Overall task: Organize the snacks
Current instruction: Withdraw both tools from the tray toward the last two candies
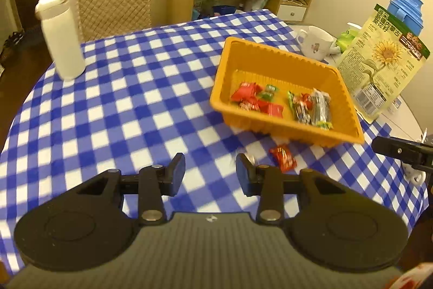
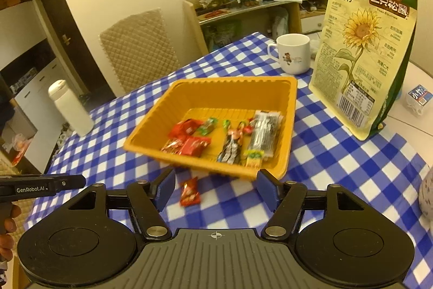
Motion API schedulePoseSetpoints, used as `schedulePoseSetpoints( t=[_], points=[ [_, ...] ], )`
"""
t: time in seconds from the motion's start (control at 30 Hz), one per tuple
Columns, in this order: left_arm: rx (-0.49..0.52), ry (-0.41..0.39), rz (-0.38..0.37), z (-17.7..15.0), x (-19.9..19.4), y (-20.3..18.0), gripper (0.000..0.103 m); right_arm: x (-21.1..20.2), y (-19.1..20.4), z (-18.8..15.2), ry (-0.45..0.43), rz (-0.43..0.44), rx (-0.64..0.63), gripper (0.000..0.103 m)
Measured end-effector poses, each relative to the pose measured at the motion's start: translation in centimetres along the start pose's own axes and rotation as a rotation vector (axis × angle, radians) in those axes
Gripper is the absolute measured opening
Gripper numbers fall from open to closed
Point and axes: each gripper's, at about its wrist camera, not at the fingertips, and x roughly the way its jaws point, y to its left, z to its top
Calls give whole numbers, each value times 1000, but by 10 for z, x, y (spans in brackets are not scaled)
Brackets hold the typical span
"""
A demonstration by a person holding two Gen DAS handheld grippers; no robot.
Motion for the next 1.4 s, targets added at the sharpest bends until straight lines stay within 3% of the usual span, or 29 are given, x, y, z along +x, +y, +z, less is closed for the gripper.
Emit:
schedulePoseSetpoints(
  t=[0.4, 0.7, 0.77, 0.87, 1.0, 1.4],
  points=[
    [-36, 55, 12, -62, -41, -7, 40, -29, 26, -55, 85, 43, -57, 67],
    [-44, 111, 16, -102, -56, -24, 55, -36, 38, -92, 178, 58, -89, 67],
    [-46, 121, 24, -107, -58, -26, 61, -37, 41, -98, 188, 51, -95, 67],
    [-42, 123, 32, -114, -62, -28, 63, -39, 43, -105, 200, 28, -107, 67],
    [-29, 116, 58, -119, -67, -32, 76, -41, 44, -111, 193, -7, -114, 67],
    [-15, 83, 93, -122, -72, -34, 87, -38, 39, -115, 209, -29, -128, 67]
  ],
)
